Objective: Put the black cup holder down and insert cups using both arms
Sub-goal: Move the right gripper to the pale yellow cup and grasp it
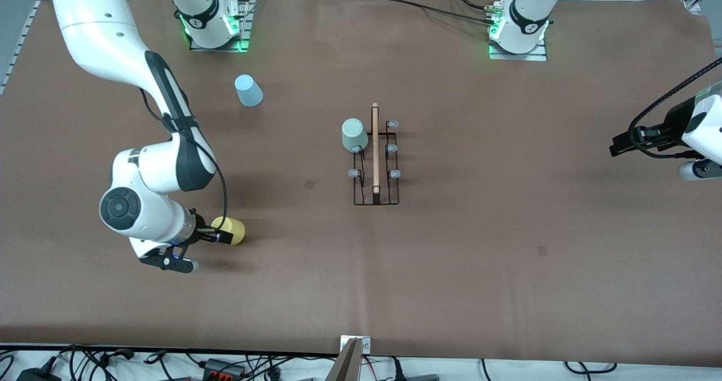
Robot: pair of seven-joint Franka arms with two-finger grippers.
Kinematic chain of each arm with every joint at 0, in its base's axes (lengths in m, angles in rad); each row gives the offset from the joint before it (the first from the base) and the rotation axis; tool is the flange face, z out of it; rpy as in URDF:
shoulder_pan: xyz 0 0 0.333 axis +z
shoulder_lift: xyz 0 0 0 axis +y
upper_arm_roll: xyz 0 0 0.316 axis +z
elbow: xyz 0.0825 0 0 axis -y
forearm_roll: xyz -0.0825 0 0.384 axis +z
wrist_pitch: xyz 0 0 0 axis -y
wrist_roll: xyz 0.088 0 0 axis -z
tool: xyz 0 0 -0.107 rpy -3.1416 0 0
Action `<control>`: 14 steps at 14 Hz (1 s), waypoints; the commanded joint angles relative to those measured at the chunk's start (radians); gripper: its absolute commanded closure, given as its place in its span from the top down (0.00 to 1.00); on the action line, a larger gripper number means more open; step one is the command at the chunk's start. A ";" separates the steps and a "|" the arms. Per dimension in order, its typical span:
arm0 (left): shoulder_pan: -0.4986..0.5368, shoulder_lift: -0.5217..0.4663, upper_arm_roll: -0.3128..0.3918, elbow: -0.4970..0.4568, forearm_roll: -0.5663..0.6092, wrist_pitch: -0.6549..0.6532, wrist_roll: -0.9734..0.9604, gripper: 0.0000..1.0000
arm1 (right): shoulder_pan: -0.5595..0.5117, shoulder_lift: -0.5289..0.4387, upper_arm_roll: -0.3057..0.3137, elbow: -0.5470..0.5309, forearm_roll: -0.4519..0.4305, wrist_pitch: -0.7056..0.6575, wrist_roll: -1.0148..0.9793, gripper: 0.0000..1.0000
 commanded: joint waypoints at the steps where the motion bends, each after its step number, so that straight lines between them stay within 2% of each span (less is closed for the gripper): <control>1: 0.014 -0.007 -0.014 -0.009 -0.002 0.007 -0.011 1.00 | -0.001 0.043 0.013 0.041 0.015 -0.008 -0.024 1.00; 7: 0.014 -0.007 -0.014 -0.009 -0.002 0.005 -0.015 1.00 | 0.004 0.057 0.011 0.040 0.007 -0.052 -0.110 1.00; 8: 0.014 -0.007 -0.014 -0.009 -0.002 0.005 -0.017 1.00 | 0.004 0.057 0.011 0.040 0.005 -0.054 -0.110 0.92; 9: 0.014 -0.007 -0.015 -0.009 -0.002 0.005 -0.018 1.00 | 0.004 0.057 0.011 0.040 0.005 -0.057 -0.110 0.67; 10: 0.014 -0.009 -0.014 -0.009 -0.002 0.005 -0.020 1.00 | 0.004 0.057 0.011 0.040 0.004 -0.062 -0.110 0.51; 11: 0.014 -0.007 -0.015 -0.009 -0.002 0.005 -0.020 1.00 | 0.004 0.057 0.011 0.040 0.004 -0.071 -0.110 0.40; 12: 0.014 -0.009 -0.014 -0.009 -0.002 0.005 -0.020 1.00 | 0.005 0.053 0.011 0.040 0.004 -0.074 -0.110 0.31; 14: 0.014 -0.009 -0.014 -0.009 -0.002 0.005 -0.020 1.00 | 0.030 0.025 0.013 0.048 -0.005 -0.129 -0.127 0.27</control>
